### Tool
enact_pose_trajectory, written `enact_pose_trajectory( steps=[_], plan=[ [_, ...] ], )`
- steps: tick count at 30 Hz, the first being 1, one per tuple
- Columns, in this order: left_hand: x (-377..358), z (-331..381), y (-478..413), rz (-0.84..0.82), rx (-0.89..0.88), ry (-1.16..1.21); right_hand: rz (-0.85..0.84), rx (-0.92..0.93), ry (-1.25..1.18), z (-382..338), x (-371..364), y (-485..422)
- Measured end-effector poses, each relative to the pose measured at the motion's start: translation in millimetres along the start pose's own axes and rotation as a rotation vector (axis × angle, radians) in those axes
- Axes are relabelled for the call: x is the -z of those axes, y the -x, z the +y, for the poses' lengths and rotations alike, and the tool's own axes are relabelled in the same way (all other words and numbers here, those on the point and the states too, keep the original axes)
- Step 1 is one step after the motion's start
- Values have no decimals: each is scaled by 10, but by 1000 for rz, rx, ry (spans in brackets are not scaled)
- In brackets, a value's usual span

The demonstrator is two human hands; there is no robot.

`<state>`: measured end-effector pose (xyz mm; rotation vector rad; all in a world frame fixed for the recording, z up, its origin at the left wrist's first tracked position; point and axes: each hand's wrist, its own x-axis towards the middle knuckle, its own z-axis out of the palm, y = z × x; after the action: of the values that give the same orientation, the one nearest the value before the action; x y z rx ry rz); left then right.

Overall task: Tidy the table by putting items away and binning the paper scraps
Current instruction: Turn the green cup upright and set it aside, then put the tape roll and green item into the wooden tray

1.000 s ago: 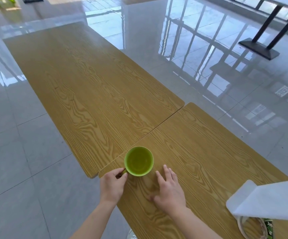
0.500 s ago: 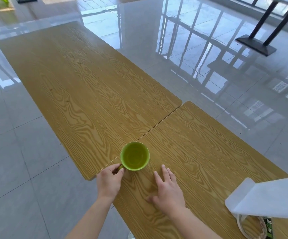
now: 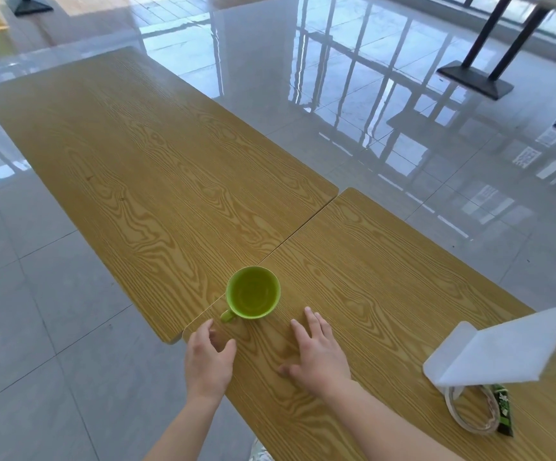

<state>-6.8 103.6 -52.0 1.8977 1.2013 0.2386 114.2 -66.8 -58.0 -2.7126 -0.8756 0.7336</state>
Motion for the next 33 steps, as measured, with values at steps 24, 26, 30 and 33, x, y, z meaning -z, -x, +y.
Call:
enact_pose_trajectory(
  steps=[24,26,30,33],
  plan=[
    [-986,1098,1570,-475,-654,-251,403,-286,-436,1365,384,1706],
    [-1100,1222,1736,-504,-684,-216,422,-344,-458,1570,438,1891],
    [-1344,1533,2010,-524,-697,-130,459,-452,-482,2001,490,2320],
    [-1511,1836,2128,-519,-692,-59,456,-541,-475,2292,401,2691]
  ],
)
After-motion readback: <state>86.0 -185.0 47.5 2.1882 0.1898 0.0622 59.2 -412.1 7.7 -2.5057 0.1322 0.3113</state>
